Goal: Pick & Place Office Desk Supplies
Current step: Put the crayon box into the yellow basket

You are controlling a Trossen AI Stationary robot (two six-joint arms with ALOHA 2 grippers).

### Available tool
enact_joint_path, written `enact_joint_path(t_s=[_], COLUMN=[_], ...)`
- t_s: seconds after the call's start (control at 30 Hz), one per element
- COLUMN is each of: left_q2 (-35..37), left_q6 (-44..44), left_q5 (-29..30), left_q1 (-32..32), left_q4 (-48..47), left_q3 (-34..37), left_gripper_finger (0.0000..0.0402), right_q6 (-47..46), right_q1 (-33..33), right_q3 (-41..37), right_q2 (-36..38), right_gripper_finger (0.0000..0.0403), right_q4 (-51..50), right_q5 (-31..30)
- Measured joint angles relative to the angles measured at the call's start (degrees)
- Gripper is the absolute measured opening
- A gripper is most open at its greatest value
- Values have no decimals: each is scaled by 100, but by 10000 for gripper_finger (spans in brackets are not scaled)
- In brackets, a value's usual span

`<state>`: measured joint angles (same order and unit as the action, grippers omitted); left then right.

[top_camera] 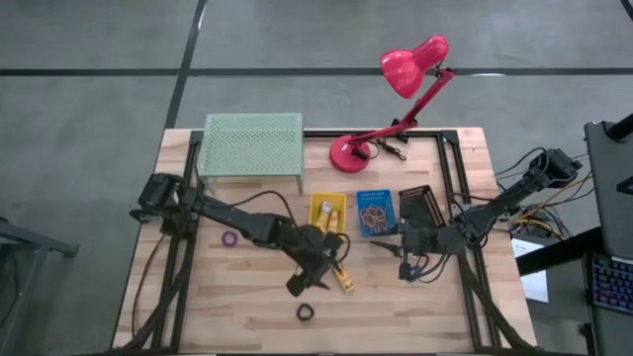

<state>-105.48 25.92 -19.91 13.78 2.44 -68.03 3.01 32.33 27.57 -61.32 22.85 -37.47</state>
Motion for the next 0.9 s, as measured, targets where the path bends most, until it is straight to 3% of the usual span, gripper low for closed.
enact_joint_path(t_s=[0.47, 0.9], left_q2=[-800, -1360], left_q6=[133, 284], left_q5=[-115, 15], left_q1=[-88, -368], left_q4=[710, 681], left_q3=[-64, -141], left_gripper_finger=[239, 240], right_q6=[0, 0], right_q1=[0, 0], right_q3=[0, 2], right_q2=[2, 2], right_gripper_finger=[68, 68], right_q4=[-3, -16], right_q5=[1, 0])
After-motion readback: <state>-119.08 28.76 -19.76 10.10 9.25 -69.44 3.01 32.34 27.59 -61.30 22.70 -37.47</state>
